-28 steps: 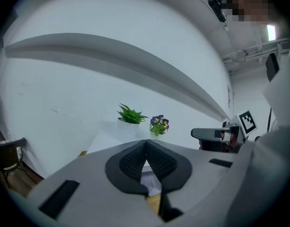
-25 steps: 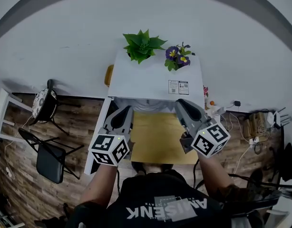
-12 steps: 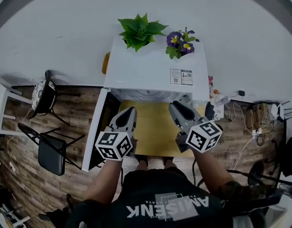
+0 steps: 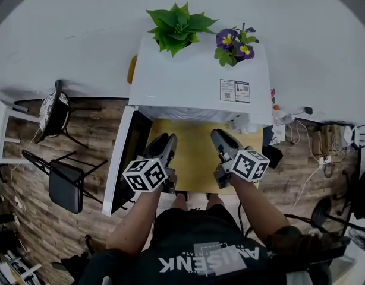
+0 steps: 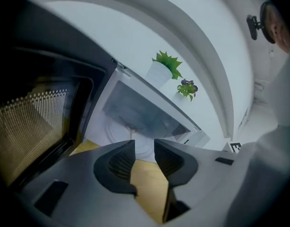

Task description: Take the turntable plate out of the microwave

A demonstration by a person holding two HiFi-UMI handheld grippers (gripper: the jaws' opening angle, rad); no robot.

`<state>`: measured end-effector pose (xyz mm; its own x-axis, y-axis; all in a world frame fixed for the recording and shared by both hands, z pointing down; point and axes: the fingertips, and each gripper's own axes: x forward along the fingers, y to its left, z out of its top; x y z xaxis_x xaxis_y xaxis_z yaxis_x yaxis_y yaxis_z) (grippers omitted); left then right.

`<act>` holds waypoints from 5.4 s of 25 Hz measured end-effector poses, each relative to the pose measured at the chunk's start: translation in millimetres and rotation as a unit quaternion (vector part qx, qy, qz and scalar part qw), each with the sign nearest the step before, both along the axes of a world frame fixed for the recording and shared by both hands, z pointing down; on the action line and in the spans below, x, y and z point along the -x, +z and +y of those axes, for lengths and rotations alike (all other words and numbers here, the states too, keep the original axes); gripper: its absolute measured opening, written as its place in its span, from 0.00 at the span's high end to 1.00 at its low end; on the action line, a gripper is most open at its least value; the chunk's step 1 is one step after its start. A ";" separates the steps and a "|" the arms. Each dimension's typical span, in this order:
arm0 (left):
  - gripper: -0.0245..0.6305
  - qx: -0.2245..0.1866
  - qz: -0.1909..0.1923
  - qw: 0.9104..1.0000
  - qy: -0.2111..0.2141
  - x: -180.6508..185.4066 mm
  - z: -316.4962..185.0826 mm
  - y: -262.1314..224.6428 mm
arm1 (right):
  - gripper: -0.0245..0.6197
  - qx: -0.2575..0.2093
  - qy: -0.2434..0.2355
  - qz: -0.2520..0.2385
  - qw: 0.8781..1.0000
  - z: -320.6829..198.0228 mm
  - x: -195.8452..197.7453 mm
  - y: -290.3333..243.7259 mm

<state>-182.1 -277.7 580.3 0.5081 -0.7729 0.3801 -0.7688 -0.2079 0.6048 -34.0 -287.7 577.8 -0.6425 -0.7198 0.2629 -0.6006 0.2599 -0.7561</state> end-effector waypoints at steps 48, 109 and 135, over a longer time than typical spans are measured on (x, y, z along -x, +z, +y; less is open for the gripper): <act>0.54 0.175 0.174 0.965 -0.090 -11.1 -87.3 144.6 | 0.50 0.226 0.193 -0.125 0.947 -80.4 33.4 143.3; 0.79 0.121 0.201 0.962 -0.137 -8.7 43.3 124.2 | 0.90 0.179 -0.054 -0.203 0.961 37.0 8.3 107.7; 0.79 0.023 0.173 0.961 -0.213 -29.0 143.6 51.6 | 0.87 0.156 -0.217 -0.163 0.950 104.6 -1.9 41.2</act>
<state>-153.0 -134.1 631.8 0.2506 -0.9257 0.2834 -0.5285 0.1145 0.8412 -32.1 -183.1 618.9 -0.9445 -0.2888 0.1564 -0.2090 0.1615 -0.9645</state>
